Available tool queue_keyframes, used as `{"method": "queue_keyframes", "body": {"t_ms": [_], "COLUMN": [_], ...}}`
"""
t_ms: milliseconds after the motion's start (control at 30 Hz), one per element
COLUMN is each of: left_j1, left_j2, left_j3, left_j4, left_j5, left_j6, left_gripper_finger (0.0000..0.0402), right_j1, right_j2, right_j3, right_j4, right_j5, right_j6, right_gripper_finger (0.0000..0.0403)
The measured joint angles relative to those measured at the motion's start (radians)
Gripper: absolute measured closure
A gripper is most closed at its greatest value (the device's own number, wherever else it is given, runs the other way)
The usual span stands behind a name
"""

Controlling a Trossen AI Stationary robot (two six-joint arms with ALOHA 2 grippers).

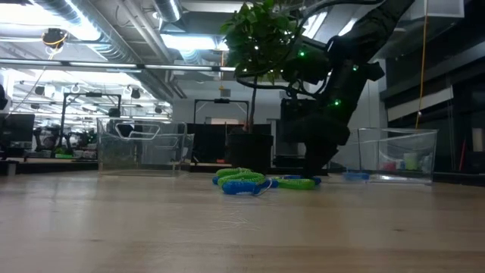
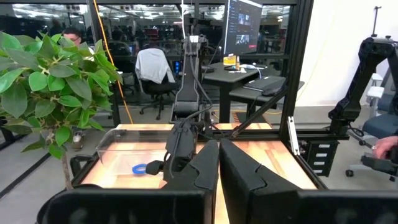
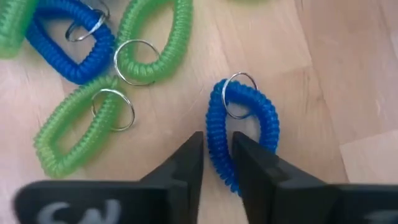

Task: Sort spring keychains
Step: Put the blue spring keychain into the right transparent bin

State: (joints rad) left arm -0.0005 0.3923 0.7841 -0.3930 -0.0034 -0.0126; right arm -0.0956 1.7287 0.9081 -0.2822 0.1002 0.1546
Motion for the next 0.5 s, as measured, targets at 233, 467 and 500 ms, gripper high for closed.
{"method": "queue_keyframes", "body": {"t_ms": [233,467,500], "left_j1": [0.000,0.000,0.000], "left_j2": [0.000,0.000,0.000], "left_j3": [0.000,0.000,0.000], "left_j4": [0.000,0.000,0.000], "left_j5": [0.000,0.000,0.000], "left_j6": [0.000,0.000,0.000], "left_gripper_finger": [0.0393,0.0389,0.0389], "right_j1": [0.000,0.000,-0.001], "right_j2": [-0.001,0.001,0.001], "right_j3": [0.002,0.033,0.047], "right_j4": [0.010,0.005,0.003], "right_j5": [-0.046,-0.064,-0.074], "right_j6": [0.054,0.096,0.105], "right_gripper_finger": [0.0394,0.0400,0.0399]}}
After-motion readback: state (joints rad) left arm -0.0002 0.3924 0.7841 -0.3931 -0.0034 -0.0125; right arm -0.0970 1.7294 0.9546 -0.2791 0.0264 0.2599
